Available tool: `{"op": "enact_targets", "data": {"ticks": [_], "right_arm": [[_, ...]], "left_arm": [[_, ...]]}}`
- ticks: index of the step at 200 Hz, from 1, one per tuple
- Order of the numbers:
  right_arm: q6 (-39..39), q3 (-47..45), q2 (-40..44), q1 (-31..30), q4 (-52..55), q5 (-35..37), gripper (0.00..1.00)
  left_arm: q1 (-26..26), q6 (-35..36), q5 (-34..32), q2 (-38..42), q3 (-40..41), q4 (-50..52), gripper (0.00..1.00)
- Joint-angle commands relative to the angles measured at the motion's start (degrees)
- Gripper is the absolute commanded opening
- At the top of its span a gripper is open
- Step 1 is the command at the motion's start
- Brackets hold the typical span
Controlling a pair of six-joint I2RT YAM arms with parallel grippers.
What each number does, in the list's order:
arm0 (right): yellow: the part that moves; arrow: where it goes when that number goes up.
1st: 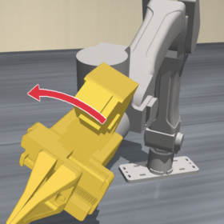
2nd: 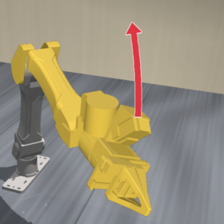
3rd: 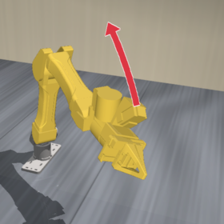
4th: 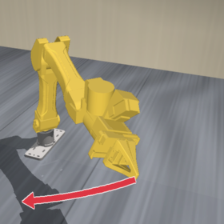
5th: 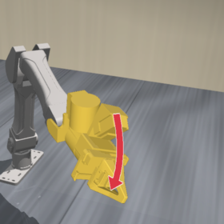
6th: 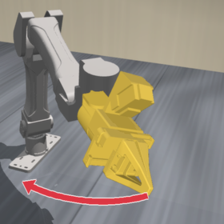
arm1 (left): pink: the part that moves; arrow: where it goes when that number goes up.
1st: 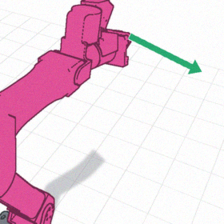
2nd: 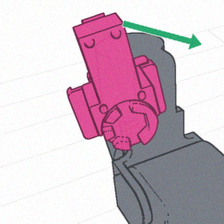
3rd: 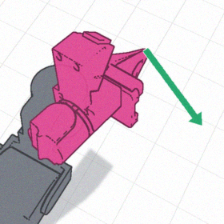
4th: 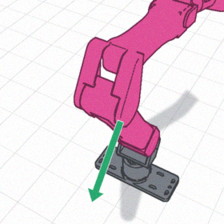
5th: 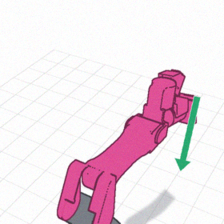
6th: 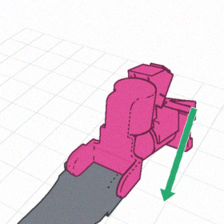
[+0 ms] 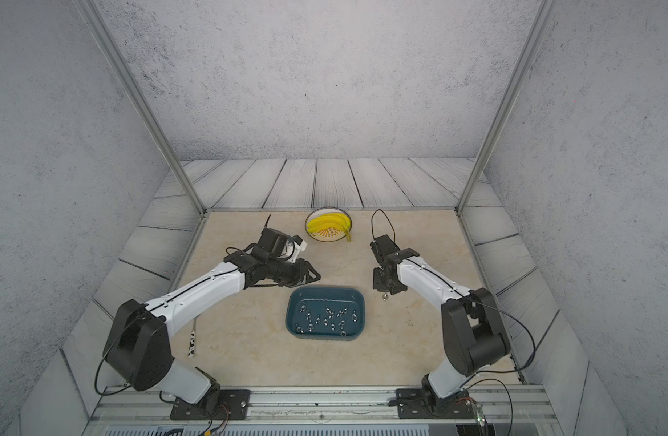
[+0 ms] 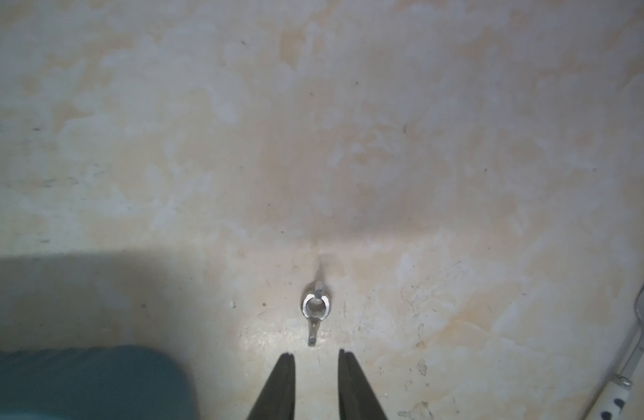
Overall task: Take out the wing nut from the storage box
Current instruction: Place the wing nut at the center of the board, then pick up the wing nut from the storage box.
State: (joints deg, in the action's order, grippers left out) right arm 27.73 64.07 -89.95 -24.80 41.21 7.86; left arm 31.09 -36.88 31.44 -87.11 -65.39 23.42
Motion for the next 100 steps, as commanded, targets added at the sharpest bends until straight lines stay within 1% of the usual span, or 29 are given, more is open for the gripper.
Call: {"op": "enact_targets", "data": {"ticks": [1,29,59,68,81,100], "right_arm": [[-5.6,2.1,3.1,-5.6,1.4,-5.5,0.26],[-7.5,5.1,2.2,-13.1,2.1,-9.7,0.27],[-9.9,6.1,-0.3,-20.2,0.2,-13.3,0.27],[-10.6,6.2,-1.4,-21.2,-0.4,-15.3,0.28],[-11.6,6.6,-2.9,-22.3,-0.6,-16.4,0.29],[-12.9,6.7,-4.6,-23.4,-1.2,-16.0,0.30]], "left_arm": [[-4.2,-0.5,-0.6,2.5,2.8,1.2,0.40],[-10.0,-2.6,-1.1,5.6,7.6,1.2,0.40],[-12.4,-2.8,-2.5,8.1,10.6,3.0,0.41],[-12.8,-3.2,-2.6,8.8,11.6,2.6,0.41],[-13.1,-3.8,-2.4,9.2,12.5,2.1,0.42],[-13.2,-4.3,-1.5,9.2,13.1,1.7,0.42]]}}
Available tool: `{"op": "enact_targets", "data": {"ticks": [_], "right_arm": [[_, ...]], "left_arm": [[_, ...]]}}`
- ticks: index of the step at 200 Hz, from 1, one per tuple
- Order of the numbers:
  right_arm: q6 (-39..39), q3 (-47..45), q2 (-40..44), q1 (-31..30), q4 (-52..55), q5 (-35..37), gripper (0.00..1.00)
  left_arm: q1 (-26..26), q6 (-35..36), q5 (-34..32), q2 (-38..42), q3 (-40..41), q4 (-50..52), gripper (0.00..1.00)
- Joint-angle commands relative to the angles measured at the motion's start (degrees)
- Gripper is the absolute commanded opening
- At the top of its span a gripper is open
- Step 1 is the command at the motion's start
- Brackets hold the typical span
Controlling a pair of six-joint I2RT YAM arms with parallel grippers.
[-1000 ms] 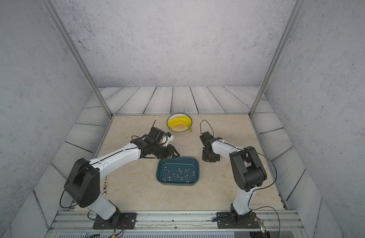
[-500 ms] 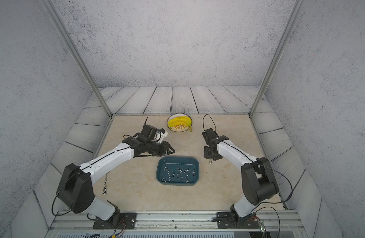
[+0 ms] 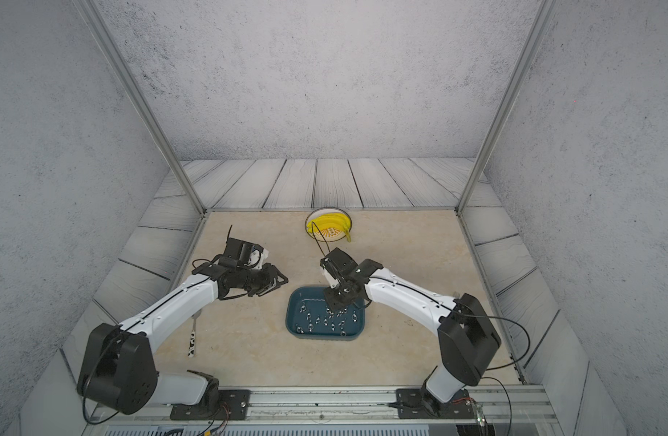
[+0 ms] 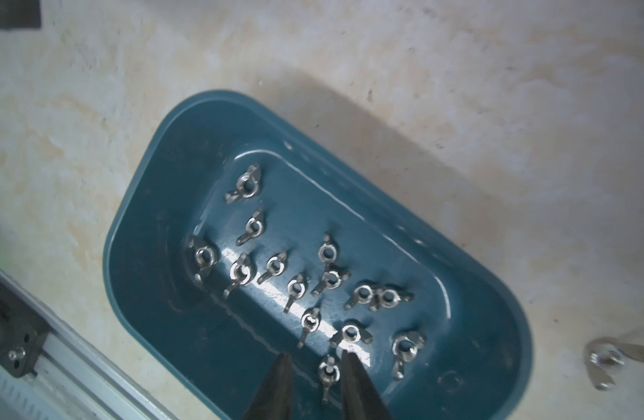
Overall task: Take out the wing nut from the storage box
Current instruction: Pick up the wing nut from the storage box.
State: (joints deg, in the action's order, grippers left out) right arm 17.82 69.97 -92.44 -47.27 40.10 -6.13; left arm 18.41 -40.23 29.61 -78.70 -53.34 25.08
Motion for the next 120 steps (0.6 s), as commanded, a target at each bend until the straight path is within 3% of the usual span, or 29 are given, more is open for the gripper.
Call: {"op": "enact_targets", "data": {"ticks": [1,26,60,120], "right_arm": [[-3.0,0.7,-2.2,-0.9,-0.2,-2.0,0.30],[-3.1,0.3,-4.7,-1.2,-1.8,-2.4,0.33],[-3.2,1.8,-7.9,-1.7,-2.7,0.3,0.40],[-3.2,7.2,-15.1,-1.7,-1.9,1.7,0.41]], "left_arm": [[-0.6,-1.0,0.3,0.8,1.0,0.0,0.42],[-0.6,-1.6,1.8,0.4,1.5,-1.2,0.43],[-0.6,-1.3,2.4,0.3,1.3,-1.2,0.56],[-0.7,0.4,2.4,1.3,0.8,-0.2,0.55]]}}
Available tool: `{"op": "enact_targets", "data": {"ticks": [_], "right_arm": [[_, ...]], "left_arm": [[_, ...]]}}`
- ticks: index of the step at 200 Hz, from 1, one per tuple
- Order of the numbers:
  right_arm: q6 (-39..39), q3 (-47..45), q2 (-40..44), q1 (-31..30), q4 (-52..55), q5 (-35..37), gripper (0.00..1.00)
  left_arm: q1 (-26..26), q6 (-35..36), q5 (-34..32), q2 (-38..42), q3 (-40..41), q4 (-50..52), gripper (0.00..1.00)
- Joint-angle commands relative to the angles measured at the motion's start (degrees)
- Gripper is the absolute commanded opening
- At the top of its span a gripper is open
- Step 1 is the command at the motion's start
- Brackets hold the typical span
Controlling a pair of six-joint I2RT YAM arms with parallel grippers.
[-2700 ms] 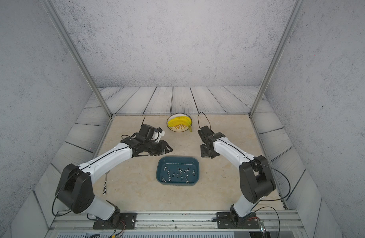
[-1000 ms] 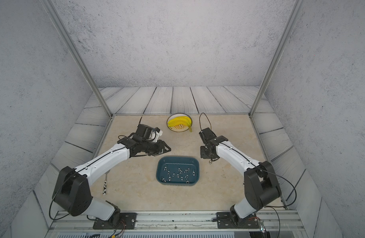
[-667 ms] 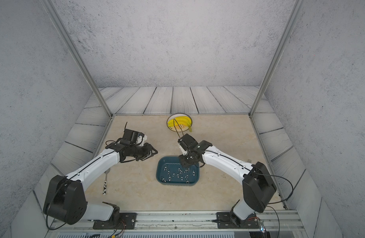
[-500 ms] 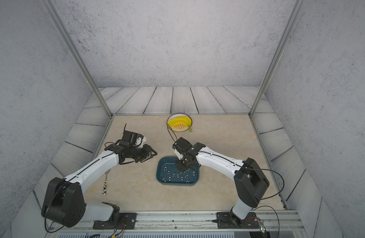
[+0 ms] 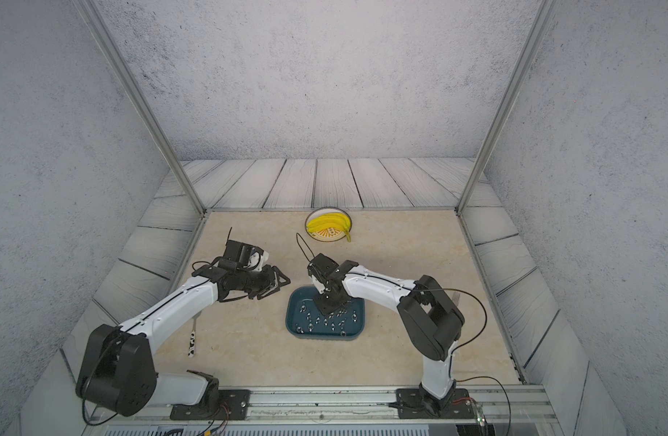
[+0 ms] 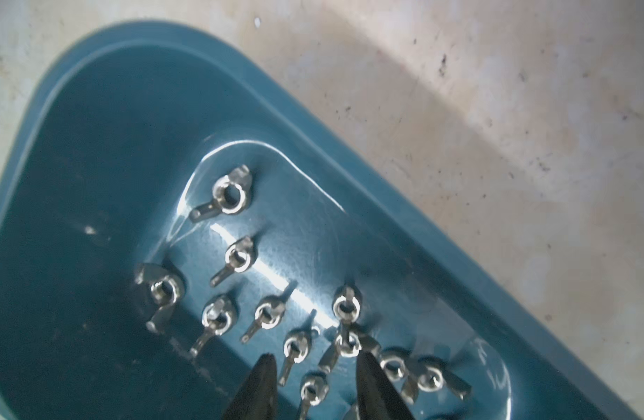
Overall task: Take out the wing nut from the storage box
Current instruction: Pick up the wing nut from the storage box.
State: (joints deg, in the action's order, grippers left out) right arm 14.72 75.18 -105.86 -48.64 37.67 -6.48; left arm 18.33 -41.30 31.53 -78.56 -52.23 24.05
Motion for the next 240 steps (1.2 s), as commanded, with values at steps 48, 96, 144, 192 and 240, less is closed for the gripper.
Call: {"op": "enact_targets", "data": {"ticks": [48,96,144,192,240], "right_arm": [[0.5,3.4,-4.5,-0.3,1.3,4.3,0.40],[0.7,4.5,-6.9,-0.3,1.7,4.7,0.38],[0.5,4.6,-8.1,-0.3,2.1,4.5,0.36],[0.4,4.9,-9.2,-0.2,1.6,4.5,0.31],[-0.2,6.3,-10.5,-0.2,1.9,4.9,0.22]], "left_arm": [[-2.2,2.8,1.2,1.5,-0.4,1.7,0.54],[-3.3,3.2,2.3,0.4,-0.6,1.4,0.54],[-3.9,3.6,2.9,-1.0,-0.8,1.2,0.53],[-3.9,2.9,3.3,-1.7,-0.3,0.0,0.53],[-3.9,3.0,3.7,-2.9,-1.1,-0.2,0.52]]}}
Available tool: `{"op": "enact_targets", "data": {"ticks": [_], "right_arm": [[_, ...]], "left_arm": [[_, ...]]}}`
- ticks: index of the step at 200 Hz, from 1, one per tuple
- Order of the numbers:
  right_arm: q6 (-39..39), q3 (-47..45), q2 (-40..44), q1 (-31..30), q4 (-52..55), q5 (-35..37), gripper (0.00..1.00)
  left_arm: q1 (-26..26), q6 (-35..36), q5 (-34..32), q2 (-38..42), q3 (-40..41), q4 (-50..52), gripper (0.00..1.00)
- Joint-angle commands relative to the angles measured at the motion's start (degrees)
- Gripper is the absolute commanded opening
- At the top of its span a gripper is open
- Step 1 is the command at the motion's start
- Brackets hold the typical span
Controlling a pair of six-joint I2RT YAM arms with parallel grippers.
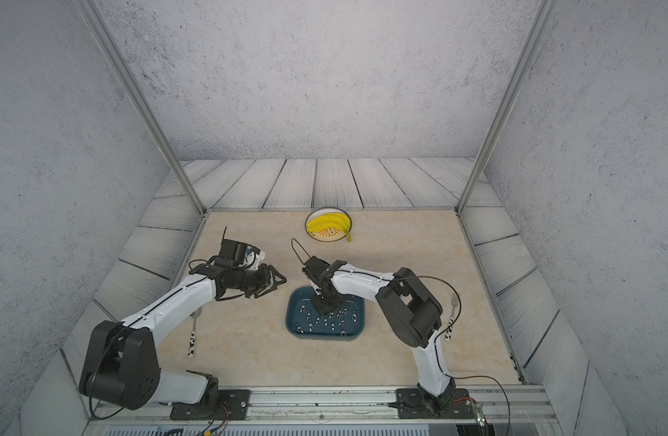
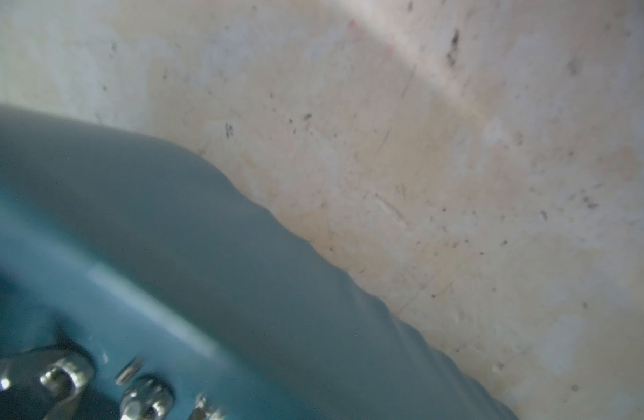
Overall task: Take out the wing nut from the storage box
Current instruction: Pick up the wing nut from the storage box.
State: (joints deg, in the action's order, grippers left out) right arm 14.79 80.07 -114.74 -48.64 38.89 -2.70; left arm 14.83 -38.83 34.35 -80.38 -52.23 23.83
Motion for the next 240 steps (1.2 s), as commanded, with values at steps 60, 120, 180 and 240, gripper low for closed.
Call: {"op": "enact_targets", "data": {"ticks": [60,120,180,240], "right_arm": [[-0.8,1.8,-2.2,-0.2,0.7,1.5,0.07],[0.2,2.6,-0.7,-0.2,1.2,3.5,0.00],[1.2,5.8,4.4,-0.2,4.1,5.6,0.00],[3.0,6.8,11.4,1.4,8.2,10.1,0.00]], "left_arm": [[-0.4,0.9,1.2,-1.2,-1.0,0.2,0.52],[-0.4,1.4,1.3,-1.4,-1.6,0.4,0.51],[-0.4,2.3,1.7,-0.9,-2.4,1.6,0.49],[2.3,1.6,2.6,0.3,-5.3,1.6,0.48]]}}
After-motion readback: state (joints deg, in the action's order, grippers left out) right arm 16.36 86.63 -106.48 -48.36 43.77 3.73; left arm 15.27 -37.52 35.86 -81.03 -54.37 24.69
